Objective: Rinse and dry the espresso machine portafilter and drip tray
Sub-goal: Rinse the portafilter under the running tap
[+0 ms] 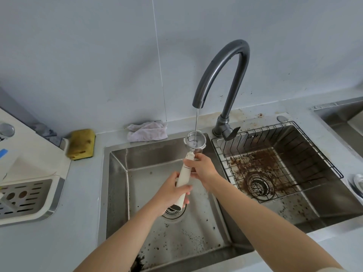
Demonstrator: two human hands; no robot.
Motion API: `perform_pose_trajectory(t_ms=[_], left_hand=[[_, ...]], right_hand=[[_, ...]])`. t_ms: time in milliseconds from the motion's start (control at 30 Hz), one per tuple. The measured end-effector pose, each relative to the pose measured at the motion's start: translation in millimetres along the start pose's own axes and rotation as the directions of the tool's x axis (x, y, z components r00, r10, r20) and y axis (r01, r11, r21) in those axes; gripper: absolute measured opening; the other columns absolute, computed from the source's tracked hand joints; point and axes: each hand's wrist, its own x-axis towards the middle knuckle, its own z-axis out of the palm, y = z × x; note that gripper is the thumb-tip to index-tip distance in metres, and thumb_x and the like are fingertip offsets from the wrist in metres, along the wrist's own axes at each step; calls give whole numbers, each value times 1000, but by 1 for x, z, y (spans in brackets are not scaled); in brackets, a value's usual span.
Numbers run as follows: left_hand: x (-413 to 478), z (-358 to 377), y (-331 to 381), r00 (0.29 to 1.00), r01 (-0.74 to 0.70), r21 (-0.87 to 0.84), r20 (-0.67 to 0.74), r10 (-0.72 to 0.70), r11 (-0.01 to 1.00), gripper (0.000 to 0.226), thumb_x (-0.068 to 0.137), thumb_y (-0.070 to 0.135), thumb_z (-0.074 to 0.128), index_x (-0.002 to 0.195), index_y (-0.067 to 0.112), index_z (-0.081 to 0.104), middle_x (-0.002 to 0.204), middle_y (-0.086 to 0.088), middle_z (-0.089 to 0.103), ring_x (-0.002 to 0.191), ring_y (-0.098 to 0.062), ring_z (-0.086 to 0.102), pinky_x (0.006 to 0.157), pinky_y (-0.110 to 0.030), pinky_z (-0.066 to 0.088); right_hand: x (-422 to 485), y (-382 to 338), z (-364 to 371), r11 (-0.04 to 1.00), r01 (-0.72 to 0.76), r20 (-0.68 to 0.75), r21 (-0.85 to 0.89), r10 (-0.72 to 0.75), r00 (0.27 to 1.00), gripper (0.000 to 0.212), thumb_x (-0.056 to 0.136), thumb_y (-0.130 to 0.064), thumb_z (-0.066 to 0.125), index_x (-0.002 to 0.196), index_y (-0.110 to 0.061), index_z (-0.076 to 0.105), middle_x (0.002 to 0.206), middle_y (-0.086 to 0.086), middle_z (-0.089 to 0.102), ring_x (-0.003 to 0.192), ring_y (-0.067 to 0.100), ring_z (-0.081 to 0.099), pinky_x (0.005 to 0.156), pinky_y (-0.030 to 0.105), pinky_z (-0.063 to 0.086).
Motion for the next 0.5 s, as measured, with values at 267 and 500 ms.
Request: perform_pose_trajectory(t_ms=[267, 500], left_hand=[[-2, -2, -13, 998, -18, 67, 54, 15, 998, 40, 85, 22, 64, 121, 19, 47, 88, -4, 60, 65, -18, 64, 72, -36, 54], [1, 0, -15, 992, -48, 123, 126, 32, 991, 32, 88, 14, 60, 117, 23, 49, 93, 5, 63, 86, -10, 62, 83, -21, 48]], right_hand=[[-3, 4, 2, 994, 6, -32, -113, -10, 999, 34, 83, -6, 65, 112, -11, 47, 83, 0, 53, 70, 11, 56, 57, 21, 47], [-5, 13, -3, 963, 79, -52, -258, -96, 994, 49, 81, -7, 67, 124, -14, 45, 82, -4, 50, 71, 11, 55, 58, 22, 48]])
